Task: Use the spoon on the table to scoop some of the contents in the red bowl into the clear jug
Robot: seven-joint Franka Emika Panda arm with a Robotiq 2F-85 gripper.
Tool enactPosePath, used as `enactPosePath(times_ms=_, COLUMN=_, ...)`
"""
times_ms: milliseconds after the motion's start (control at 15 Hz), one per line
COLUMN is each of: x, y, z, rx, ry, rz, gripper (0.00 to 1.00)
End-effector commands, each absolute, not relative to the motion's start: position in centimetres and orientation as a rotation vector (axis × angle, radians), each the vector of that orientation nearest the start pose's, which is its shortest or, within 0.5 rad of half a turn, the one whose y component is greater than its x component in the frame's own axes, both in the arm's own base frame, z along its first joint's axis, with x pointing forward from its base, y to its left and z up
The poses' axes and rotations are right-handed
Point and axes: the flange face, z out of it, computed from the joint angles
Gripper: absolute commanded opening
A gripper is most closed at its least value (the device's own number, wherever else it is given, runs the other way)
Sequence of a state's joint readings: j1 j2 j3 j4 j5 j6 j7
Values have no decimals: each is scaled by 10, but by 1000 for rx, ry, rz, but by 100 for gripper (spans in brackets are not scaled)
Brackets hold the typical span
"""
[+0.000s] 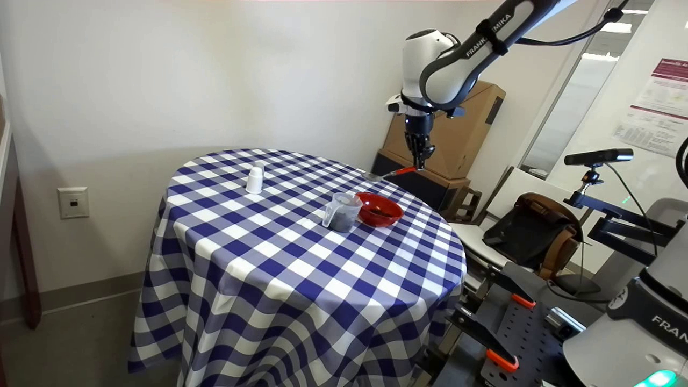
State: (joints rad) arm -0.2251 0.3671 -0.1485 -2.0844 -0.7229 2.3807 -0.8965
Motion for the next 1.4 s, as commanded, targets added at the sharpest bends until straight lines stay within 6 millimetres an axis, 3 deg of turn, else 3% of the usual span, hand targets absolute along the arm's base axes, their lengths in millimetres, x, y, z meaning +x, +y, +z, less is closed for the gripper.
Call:
enactPosePath(times_ms=0, x=532, y=-216, z=243, rx=-2927, ry=-2084, rz=685, gripper=7)
enactPosePath(times_ms=333, x=529, y=-229, z=243, rx=-2897, ry=-2386, rz=725, gripper=7)
enactPosePath(times_ms=733, x=513, y=-235, z=227, rx=-2827, ry=-2588, rz=783, gripper=8)
enactPosePath(times_ms=1333, x=499, y=-209, z=175, rx=-2749, ry=-2816, rz=579, gripper=8)
